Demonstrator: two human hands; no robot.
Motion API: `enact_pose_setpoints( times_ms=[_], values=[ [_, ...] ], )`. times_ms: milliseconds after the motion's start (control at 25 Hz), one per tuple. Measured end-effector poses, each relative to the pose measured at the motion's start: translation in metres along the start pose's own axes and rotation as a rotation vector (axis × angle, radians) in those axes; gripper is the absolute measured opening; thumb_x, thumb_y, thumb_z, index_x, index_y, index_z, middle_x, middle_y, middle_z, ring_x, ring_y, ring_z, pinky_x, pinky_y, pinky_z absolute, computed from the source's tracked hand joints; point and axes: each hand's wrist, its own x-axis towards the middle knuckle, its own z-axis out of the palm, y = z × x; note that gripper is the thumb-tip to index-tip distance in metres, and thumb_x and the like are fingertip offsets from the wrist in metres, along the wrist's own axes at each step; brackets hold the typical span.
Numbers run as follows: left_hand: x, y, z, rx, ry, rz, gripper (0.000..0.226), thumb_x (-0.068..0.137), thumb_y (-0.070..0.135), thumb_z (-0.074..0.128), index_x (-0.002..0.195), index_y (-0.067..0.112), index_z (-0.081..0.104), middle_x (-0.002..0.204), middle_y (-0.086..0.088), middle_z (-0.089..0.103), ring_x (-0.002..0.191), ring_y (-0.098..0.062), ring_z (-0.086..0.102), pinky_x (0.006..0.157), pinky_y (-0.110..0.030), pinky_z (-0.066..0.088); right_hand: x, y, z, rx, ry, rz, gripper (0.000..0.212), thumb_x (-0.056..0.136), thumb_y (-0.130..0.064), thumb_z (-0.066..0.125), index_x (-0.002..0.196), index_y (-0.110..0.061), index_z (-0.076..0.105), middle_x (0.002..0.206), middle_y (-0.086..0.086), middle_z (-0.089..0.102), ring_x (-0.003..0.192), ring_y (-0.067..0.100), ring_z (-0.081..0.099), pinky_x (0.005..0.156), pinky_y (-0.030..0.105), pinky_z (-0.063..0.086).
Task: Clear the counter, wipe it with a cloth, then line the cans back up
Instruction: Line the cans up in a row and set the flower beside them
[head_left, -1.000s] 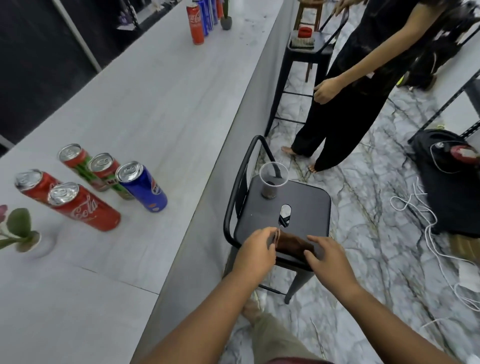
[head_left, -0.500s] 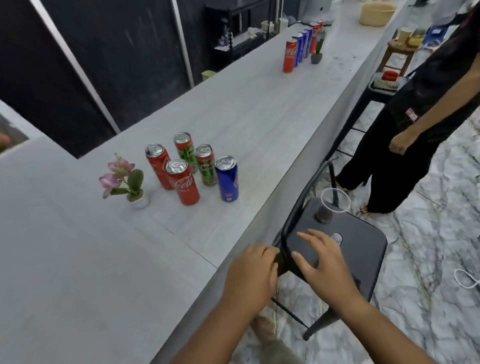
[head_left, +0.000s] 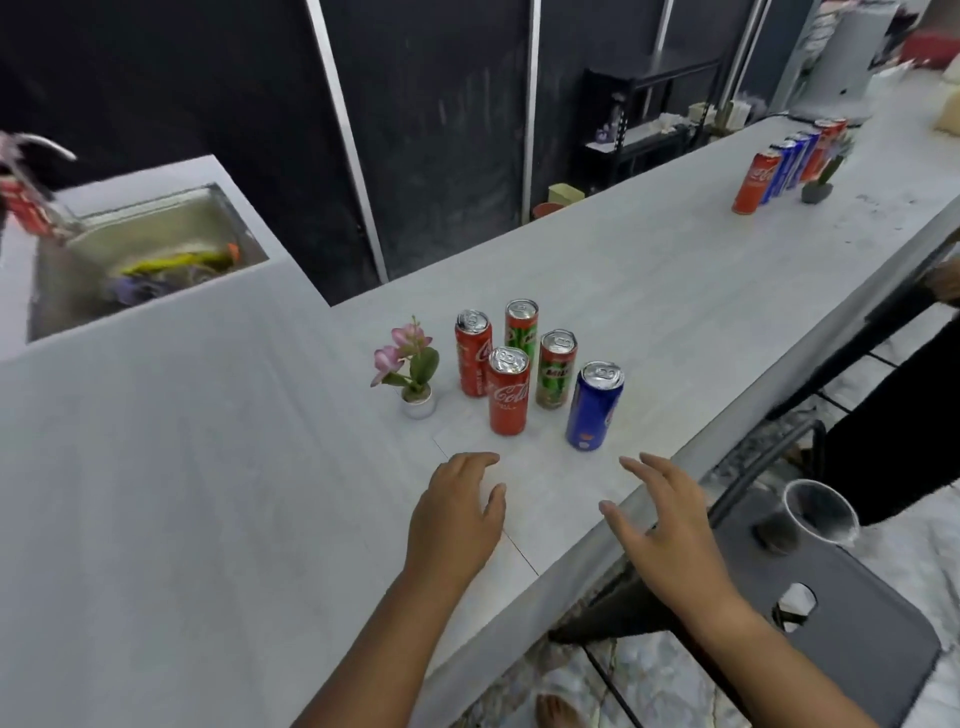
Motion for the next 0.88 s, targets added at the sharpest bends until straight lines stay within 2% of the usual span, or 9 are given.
enact_pose_setpoints(
  times_ms=[160, 240, 320, 440, 560, 640, 880],
  values=[
    [0.047, 0.004, -0.004, -0.136, 0.033, -0.164, 0.068, 0.097, 0.048, 0.073, 0.154, 0.042, 0.036, 0.16, 0.013, 0.046, 0.14, -0.009, 0.054, 0.106, -0.033, 0.056, 0.039, -0.008, 0.013, 0.16, -0.041, 0.073, 0.08, 0.089, -0.055, 0.079, 0.156, -0.041, 0.038, 0.152, -0.023, 0.043, 0.14, 0.0, 0.039, 0.109, 0.029, 0.035],
    [0.074, 0.006, 0.001, -0.195, 0.052, -0.182, 0.078, 0.093, 0.048, 0.079, 0.154, 0.043, 0.032, 0.161, 0.014, 0.045, 0.14, -0.008, 0.052, 0.107, -0.036, 0.055, 0.065, -0.009, 0.019, 0.29, -0.042, 0.155, 0.09, 0.085, -0.055, 0.084, 0.158, -0.043, 0.033, 0.152, -0.024, 0.045, 0.139, -0.001, 0.042, 0.107, 0.03, 0.037],
    [0.096, 0.006, 0.009, -0.277, 0.047, -0.208, 0.085, 0.088, 0.048, 0.084, 0.155, 0.043, 0.032, 0.158, 0.014, 0.048, 0.135, -0.004, 0.051, 0.107, -0.034, 0.051, 0.09, -0.008, 0.024, 0.444, -0.054, 0.238, 0.091, 0.082, -0.045, 0.09, 0.155, -0.042, 0.036, 0.15, -0.019, 0.052, 0.138, 0.005, 0.049, 0.104, 0.031, 0.039],
    [0.118, 0.001, 0.024, -0.405, -0.025, -0.259, 0.091, 0.08, 0.046, 0.091, 0.153, 0.043, 0.037, 0.153, 0.016, 0.055, 0.127, 0.002, 0.05, 0.103, -0.027, 0.044, 0.117, -0.003, 0.039, 0.509, -0.091, 0.272, 0.077, 0.078, -0.031, 0.094, 0.142, -0.036, 0.051, 0.135, -0.014, 0.065, 0.124, 0.011, 0.062, 0.091, 0.026, 0.047],
    [0.126, -0.003, 0.038, -0.48, -0.089, -0.288, 0.089, 0.079, 0.048, 0.092, 0.153, 0.042, 0.044, 0.151, 0.013, 0.06, 0.129, -0.006, 0.06, 0.1, -0.025, 0.047, 0.126, 0.003, 0.05, 0.492, -0.067, 0.261, 0.064, 0.077, -0.027, 0.095, 0.13, -0.033, 0.06, 0.119, -0.013, 0.071, 0.108, 0.009, 0.068, 0.075, 0.021, 0.05],
    [0.124, -0.005, 0.041, -0.501, -0.081, -0.304, 0.085, 0.079, 0.049, 0.092, 0.151, 0.04, 0.048, 0.15, 0.012, 0.062, 0.132, -0.012, 0.062, 0.103, -0.029, 0.051, 0.127, 0.004, 0.054, 0.493, -0.049, 0.251, 0.062, 0.075, -0.029, 0.097, 0.127, -0.031, 0.063, 0.114, -0.015, 0.072, 0.104, 0.008, 0.068, 0.074, 0.022, 0.05],
    [0.088, -0.031, 0.019, -0.526, 0.012, -0.412, 0.081, 0.079, 0.048, 0.092, 0.149, 0.04, 0.051, 0.148, 0.017, 0.061, 0.125, -0.002, 0.058, 0.097, -0.022, 0.048, 0.109, -0.023, 0.078, 0.527, -0.114, 0.182, 0.061, 0.072, -0.033, 0.099, 0.124, -0.032, 0.067, 0.112, -0.016, 0.076, 0.102, 0.007, 0.07, 0.079, 0.027, 0.054]
  ],
)
